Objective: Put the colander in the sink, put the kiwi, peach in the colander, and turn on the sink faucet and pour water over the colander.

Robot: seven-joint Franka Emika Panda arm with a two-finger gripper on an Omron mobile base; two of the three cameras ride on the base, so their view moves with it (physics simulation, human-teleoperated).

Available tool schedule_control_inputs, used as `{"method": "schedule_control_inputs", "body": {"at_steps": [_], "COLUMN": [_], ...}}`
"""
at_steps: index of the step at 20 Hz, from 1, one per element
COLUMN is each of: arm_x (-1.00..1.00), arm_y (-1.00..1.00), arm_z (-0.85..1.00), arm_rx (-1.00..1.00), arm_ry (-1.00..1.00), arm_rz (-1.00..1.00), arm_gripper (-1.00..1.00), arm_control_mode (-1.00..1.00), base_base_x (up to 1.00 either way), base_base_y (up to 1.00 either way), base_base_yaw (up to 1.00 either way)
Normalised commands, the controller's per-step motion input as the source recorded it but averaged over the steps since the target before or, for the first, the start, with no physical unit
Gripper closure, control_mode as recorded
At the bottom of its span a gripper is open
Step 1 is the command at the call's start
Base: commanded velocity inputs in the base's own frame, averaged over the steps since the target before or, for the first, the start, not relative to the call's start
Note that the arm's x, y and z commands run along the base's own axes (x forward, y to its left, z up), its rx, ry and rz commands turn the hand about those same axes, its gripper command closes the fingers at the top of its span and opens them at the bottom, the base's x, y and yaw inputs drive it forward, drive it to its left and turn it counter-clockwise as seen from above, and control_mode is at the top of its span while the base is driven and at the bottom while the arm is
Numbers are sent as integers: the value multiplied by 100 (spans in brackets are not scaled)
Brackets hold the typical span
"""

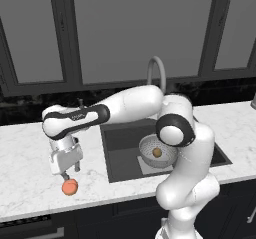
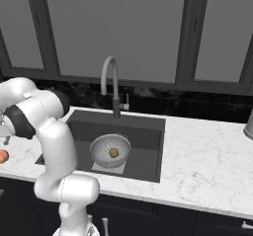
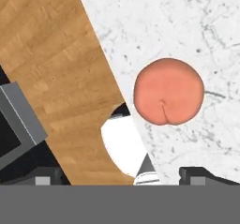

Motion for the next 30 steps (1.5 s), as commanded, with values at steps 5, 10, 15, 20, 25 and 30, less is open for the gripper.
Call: {"method": "schedule_control_inputs", "body": {"at_steps": [5, 10, 15, 20, 25, 30], "arm_x": [0, 0, 0, 0, -1, -16], "arm_y": [7, 10, 1, 0, -4, -18], "arm_z": [-40, -31, -36, -34, -42, -61], "arm_rx": [-17, -10, -7, -5, -5, -3], "arm_ry": [0, 0, 0, 0, 0, 0], "arm_rz": [0, 0, -1, -5, -8, -7], "arm_gripper": [-100, -100, -100, -100, -100, -100], "arm_control_mode": [-100, -100, -100, -100, -100, -100], "base_base_x": [0, 0, 0, 0, 0, 0], "base_base_y": [0, 0, 0, 0, 0, 0], "base_base_yaw": [0, 0, 0, 0, 0, 0]}}
